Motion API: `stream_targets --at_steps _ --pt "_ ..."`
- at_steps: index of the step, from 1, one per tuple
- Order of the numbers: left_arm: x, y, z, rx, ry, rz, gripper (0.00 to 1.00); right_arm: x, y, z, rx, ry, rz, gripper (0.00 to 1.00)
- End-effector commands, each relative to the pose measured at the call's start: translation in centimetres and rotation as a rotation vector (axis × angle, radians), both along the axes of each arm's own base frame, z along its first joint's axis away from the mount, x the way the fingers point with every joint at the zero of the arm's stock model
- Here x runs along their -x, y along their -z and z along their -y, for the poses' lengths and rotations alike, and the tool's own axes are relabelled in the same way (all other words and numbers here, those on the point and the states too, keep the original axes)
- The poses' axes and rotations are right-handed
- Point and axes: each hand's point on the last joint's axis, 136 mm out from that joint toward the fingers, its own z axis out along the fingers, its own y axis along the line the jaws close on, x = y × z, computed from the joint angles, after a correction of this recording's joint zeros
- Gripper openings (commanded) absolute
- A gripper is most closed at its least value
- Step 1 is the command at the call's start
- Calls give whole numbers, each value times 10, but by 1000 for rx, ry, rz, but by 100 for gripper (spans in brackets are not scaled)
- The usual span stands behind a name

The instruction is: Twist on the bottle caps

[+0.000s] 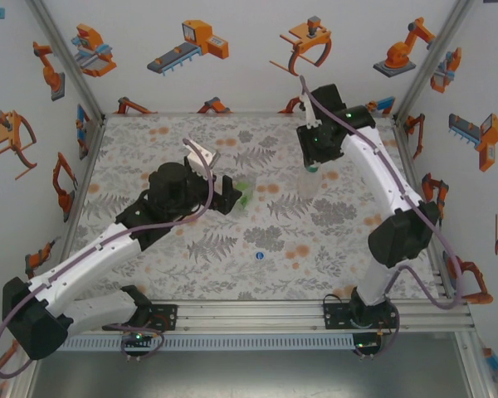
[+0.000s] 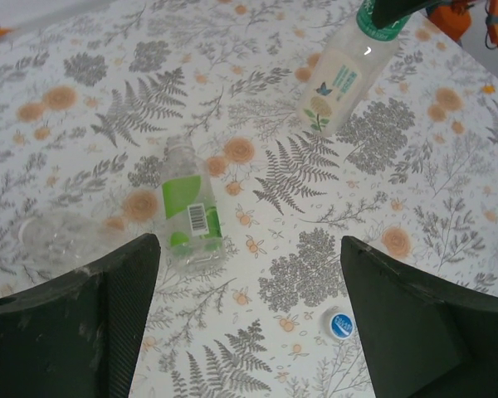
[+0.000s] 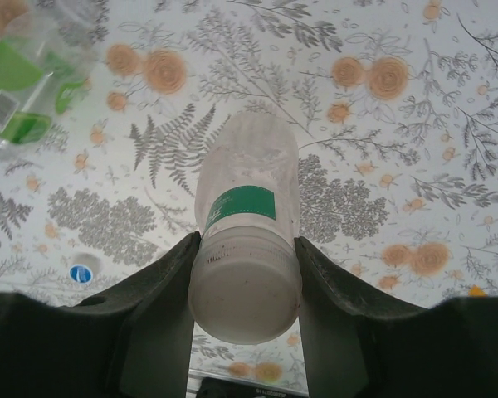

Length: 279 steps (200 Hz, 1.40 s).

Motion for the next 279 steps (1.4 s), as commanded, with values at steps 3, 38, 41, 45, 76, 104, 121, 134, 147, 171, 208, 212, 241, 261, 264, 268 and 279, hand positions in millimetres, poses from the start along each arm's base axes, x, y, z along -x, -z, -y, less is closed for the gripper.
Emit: stream_targets --at_steps 3,38,41,45,76,104,121,134,147,171,208,212,241,261,264,268,279 --pt "-5 3 -5 46 -68 -97 82 -6 10 13 65 68 -56 13" --pt "-8 9 4 49 -41 -105 83 -28 30 14 79 83 -109 14" --pt "-9 9 5 48 -38 -105 83 -30 31 13 74 85 -111 14" --pt "-9 10 7 45 -33 -105 83 -32 33 13 68 85 -117 14" --pt "-13 13 11 29 -28 -102 84 -47 35 10 61 90 -111 14" --pt "-14 10 13 43 -25 -94 84 -57 35 13 60 108 -95 14" --pt "-14 8 14 52 -19 -90 84 -61 37 13 50 115 -89 14" --pt "-13 6 13 54 -17 -86 84 -65 35 15 48 122 -74 14" --pt "-11 3 13 60 -11 -80 84 -68 32 16 48 127 -57 14" --pt "-7 0 9 66 -12 -77 84 -73 26 14 33 122 -30 15" --pt "-1 -1 3 74 -15 -76 84 -75 40 14 45 125 -60 18" --pt "-1 -1 2 73 -17 -77 84 -74 42 14 48 126 -65 18" --pt "0 -4 1 70 -14 -72 84 -71 47 12 37 131 -88 28" --pt "1 -6 1 72 -9 -66 84 -71 45 10 22 131 -85 38" --pt "1 -7 2 72 -8 -66 84 -71 44 10 21 131 -82 39" --pt "2 -7 1 74 -7 -65 84 -71 43 10 20 132 -81 41" --pt "2 -8 2 72 -2 -66 84 -71 40 11 18 134 -74 46"
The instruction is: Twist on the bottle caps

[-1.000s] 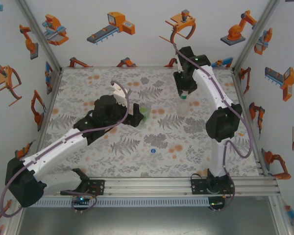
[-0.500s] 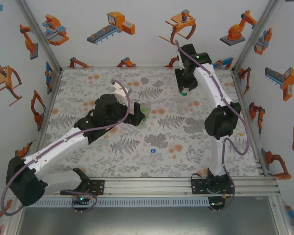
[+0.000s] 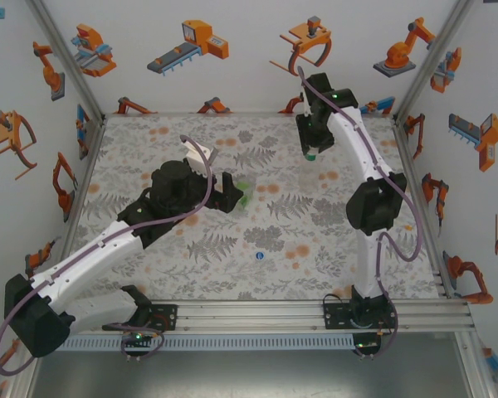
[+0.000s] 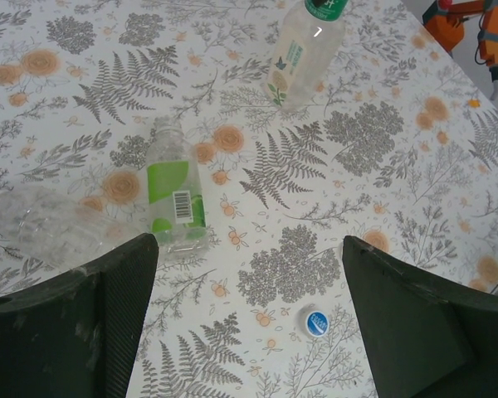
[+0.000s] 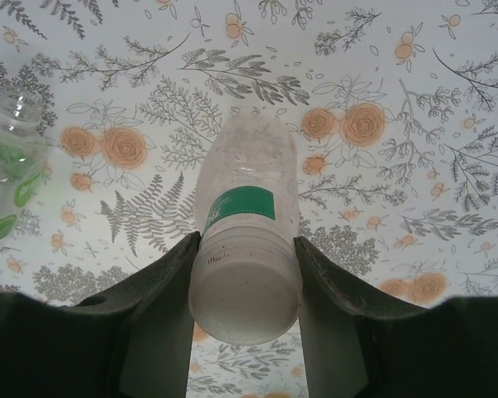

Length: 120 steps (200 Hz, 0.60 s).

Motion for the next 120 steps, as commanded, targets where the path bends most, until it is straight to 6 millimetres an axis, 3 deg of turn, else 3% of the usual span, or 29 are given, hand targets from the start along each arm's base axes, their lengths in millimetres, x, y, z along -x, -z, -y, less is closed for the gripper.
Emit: stream_targets --at_steps 1,75,120 --pt "5 -12 0 26 17 6 84 0 -2 1 -11 22 -2 46" --pt "5 -11 1 23 23 2 84 6 -3 16 35 45 6 52" --pt "3 -11 5 24 30 1 84 5 -8 20 34 55 29 61"
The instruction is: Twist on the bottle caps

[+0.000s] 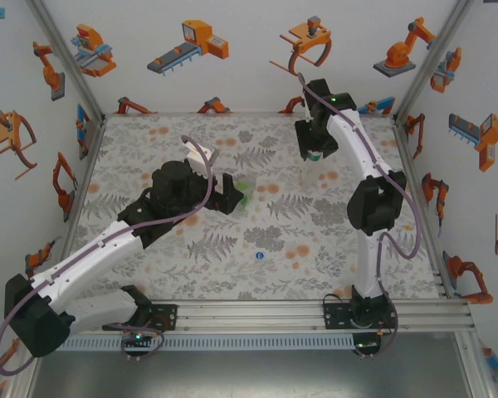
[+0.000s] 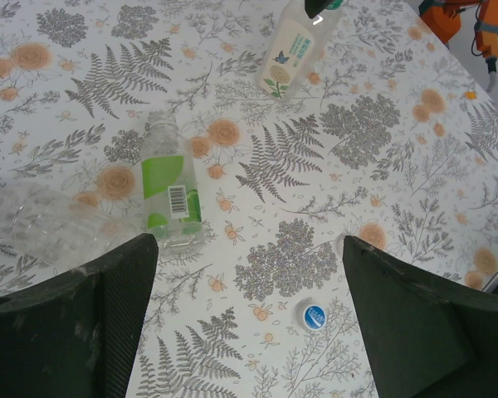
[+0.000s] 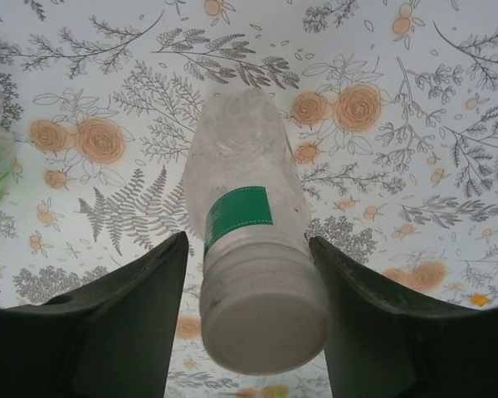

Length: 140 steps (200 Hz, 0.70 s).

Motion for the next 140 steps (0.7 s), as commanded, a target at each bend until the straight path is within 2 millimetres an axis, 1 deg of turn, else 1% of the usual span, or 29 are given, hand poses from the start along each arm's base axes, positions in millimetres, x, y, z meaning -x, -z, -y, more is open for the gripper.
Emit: stream_targets --at_steps 1,26,60,87,105,122,140 --pt "1 -14 4 29 16 13 84 1 -30 9 -3 30 73 61" --pt "-1 -16 5 31 18 18 84 0 -43 8 -11 28 105 63" --pt "-5 -15 2 13 -8 25 84 7 -73 11 -28 32 157 63" --pt "-9 -10 -4 -16 -47 7 84 21 -99 14 -49 35 202 63" --pt "-14 -3 -8 -55 -84 -27 84 33 -114 13 -69 27 228 63" --pt "-18 5 -9 -104 -104 -59 82 45 -123 11 -95 21 247 63" --pt "-23 11 -9 -117 -124 -84 82 60 -124 11 -127 19 258 63"
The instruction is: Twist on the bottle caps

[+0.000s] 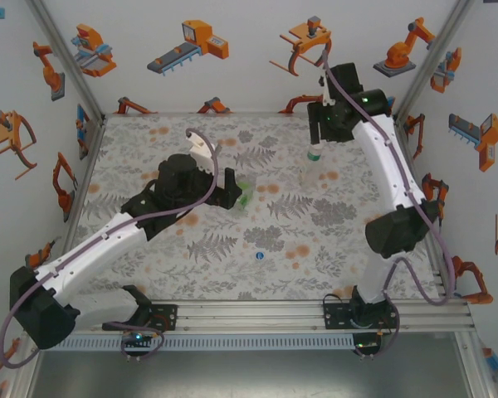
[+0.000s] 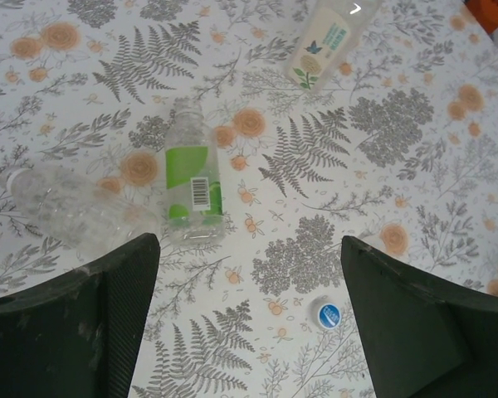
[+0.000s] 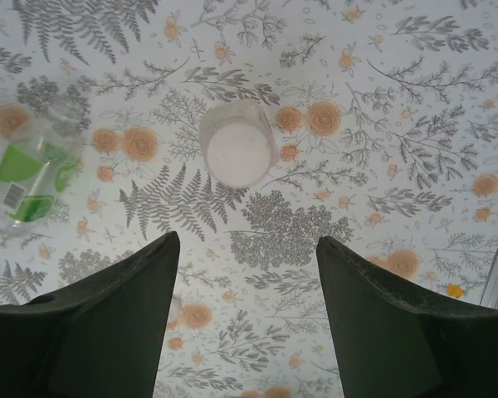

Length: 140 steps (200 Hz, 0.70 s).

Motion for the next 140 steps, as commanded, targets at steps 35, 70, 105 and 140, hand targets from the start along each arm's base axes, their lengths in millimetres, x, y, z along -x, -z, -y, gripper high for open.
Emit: stream_targets --at_steps 35,70,105,140 --pt "-22 31 0 -157 -97 -156 82 52 2 15 -37 37 34 63" --pt "-34 59 21 -262 -61 -282 85 80 16 32 -16 69 32 63" --pt "-45 84 38 -326 -39 -397 88 103 26 46 6 95 29 63" --pt "-62 119 46 -429 -62 -482 91 118 32 52 6 99 25 62"
